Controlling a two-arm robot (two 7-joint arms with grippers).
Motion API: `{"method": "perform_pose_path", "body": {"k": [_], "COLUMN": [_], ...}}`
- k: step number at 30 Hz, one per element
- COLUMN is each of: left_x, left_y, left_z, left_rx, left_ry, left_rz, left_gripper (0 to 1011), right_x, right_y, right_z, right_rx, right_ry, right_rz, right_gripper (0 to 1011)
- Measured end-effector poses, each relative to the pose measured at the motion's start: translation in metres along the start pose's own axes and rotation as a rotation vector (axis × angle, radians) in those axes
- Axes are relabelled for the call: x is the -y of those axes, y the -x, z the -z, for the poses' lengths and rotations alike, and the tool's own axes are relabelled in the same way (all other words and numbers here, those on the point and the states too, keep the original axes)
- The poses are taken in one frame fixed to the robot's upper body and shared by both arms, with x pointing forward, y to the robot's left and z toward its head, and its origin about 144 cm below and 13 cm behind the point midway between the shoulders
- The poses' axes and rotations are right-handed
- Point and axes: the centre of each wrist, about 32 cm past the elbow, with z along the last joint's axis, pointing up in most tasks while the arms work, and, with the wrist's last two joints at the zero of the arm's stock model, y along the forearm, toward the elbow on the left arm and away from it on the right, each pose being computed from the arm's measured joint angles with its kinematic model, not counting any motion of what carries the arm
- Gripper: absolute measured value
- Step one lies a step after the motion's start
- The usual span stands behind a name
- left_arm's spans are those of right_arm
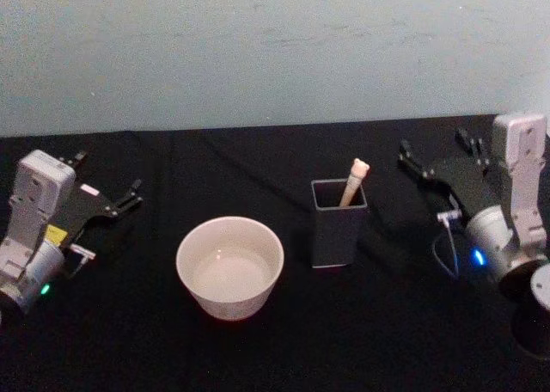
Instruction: Pick up the stirring spoon with one hand, stir inside the cup, then place it back in its original position.
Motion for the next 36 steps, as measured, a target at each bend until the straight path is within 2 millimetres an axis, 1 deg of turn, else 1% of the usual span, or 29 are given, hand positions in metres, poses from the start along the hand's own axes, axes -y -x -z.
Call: {"method": "perform_pose_path", "body": {"k": [2,4,10,36], "left_x": [0.0,0.0,0.0,0.0], "left_y": [0.0,0.0,0.0,0.0], "left_z": [0.0,0.0,0.0,0.0], "left_rx": [0.0,0.0,0.0,0.0], "left_ry": [0.0,0.0,0.0,0.0], "left_rz": [0.0,0.0,0.0,0.0], "left_gripper": [1002,1001,1001,1001], "right_x": [0.004,0.006,0.007,0.006], "right_y": [-0.001,-0.002,-0.002,-0.002], "right_z": [0.01,0.016,0.026,0.022], "right_rx": [0.027,0.042,0.049,0.047], "right_ry": [0.03,0.047,0.093,0.076], "right_rz": [0.003,0.005,0.008,0.006], "right_gripper": [1003,1003,1002,1003]}}
